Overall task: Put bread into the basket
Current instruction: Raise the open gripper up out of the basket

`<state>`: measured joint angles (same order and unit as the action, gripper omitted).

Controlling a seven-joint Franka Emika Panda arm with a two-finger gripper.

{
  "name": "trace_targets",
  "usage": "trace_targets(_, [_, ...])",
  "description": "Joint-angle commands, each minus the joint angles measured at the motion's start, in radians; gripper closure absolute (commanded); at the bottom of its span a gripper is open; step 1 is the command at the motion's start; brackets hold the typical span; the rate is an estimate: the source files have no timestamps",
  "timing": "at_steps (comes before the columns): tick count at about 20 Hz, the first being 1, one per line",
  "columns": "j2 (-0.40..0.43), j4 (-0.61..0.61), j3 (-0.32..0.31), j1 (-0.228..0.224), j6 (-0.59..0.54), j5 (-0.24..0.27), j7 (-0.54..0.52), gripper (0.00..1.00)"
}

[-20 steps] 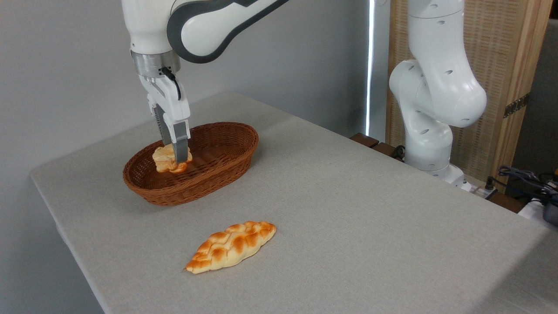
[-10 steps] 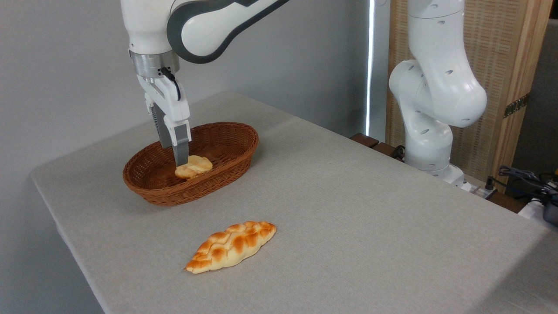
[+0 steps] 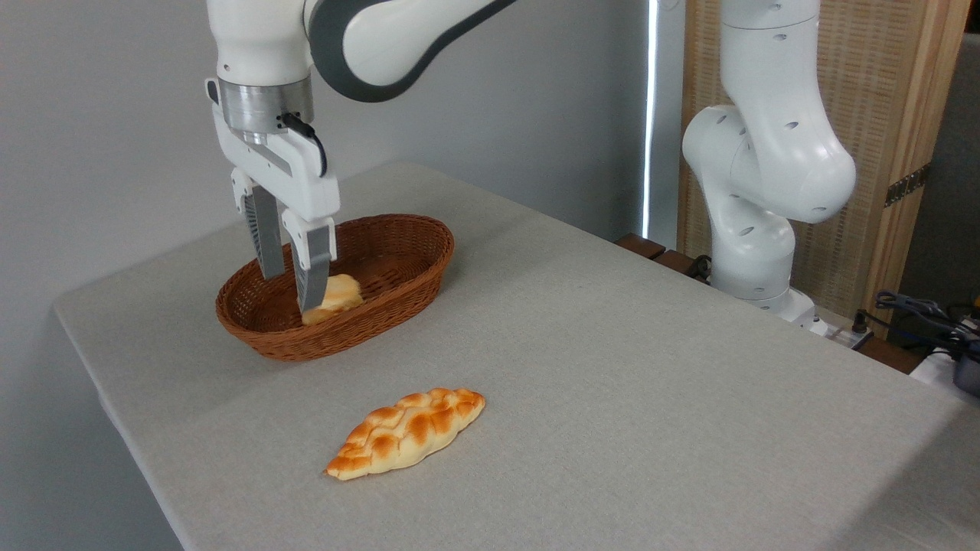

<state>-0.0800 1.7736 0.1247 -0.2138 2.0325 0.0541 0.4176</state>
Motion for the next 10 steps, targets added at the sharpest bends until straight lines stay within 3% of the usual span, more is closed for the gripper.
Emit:
trace_targets(1, [0.022, 0.006, -0.091, -0.009, -0.001, 0.0, 0.049, 0.0])
trace_targets(6, [0.025, 0.006, -0.198, -0.009, -0.067, 0.001, 0.231, 0.0])
trace_targets(10, [0.025, 0.006, -0.214, -0.009, -0.086, 0.0, 0.248, 0.0])
